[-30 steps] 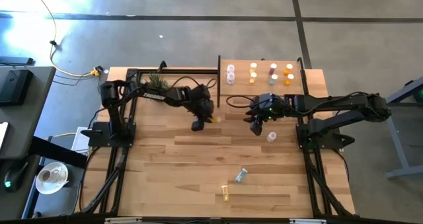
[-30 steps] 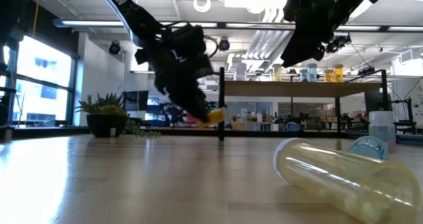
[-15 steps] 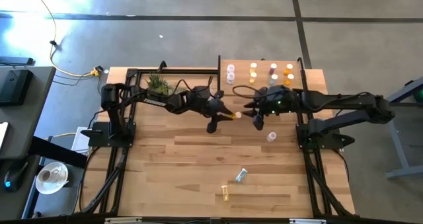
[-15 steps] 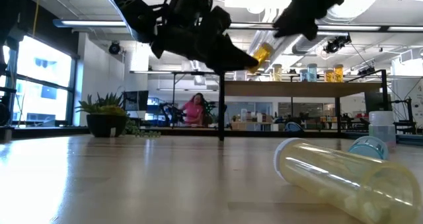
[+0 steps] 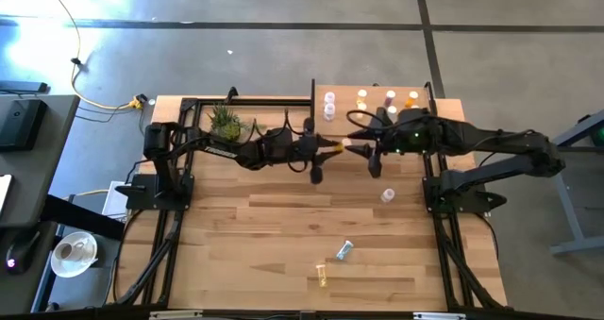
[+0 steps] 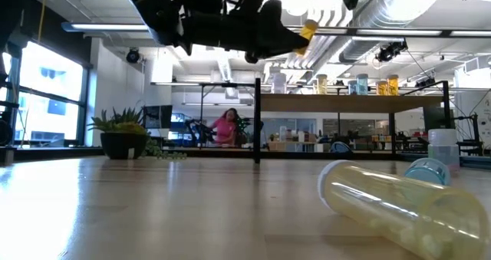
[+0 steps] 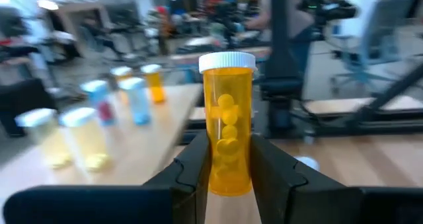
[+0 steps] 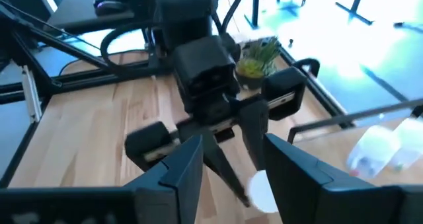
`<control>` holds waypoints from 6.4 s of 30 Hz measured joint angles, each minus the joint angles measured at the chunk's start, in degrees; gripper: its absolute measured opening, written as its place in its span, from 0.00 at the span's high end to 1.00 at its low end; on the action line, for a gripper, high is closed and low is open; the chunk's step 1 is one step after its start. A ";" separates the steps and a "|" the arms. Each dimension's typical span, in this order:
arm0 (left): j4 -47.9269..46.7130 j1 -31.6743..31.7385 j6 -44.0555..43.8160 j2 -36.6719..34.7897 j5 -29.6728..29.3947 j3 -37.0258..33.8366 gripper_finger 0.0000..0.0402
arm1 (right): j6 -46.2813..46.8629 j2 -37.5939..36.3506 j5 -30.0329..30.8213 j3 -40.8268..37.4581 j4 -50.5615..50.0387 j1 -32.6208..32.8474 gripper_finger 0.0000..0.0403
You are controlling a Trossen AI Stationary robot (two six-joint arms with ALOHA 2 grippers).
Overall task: Pick and place medicine bottles onto shelf by color
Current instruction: Put the orange pill bottle aligned with the other orange pill bottles on the shelf
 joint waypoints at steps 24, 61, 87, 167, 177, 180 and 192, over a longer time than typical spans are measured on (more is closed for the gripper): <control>0.51 -0.66 3.62 0.00 -5.79 0.00 0.80 | 4.93 6.42 4.31 0.75 -0.73 -3.96 0.49; 0.51 -0.64 3.53 0.00 -5.83 0.00 0.80 | 7.44 7.56 4.81 0.71 -3.99 -3.96 0.74; -1.99 -0.66 3.59 -0.30 -8.73 0.00 0.49 | 6.31 2.24 14.19 0.71 -9.99 -3.96 0.74; -15.76 6.49 -2.83 -11.89 -1.02 -7.02 0.54 | 27.19 -7.04 22.20 -4.86 -43.47 -26.78 0.74; -15.88 6.49 -2.40 -11.89 -1.03 -7.02 0.54 | 27.46 -7.04 22.43 -4.86 -43.75 -26.78 0.68; -15.88 6.49 -2.39 -11.89 -1.02 -7.02 0.54 | 27.44 -6.97 22.42 -4.86 -44.18 -26.78 0.66; -15.94 6.49 -2.39 -11.89 -1.02 -7.02 0.54 | 25.91 -6.97 24.98 -4.86 -42.91 -26.78 0.65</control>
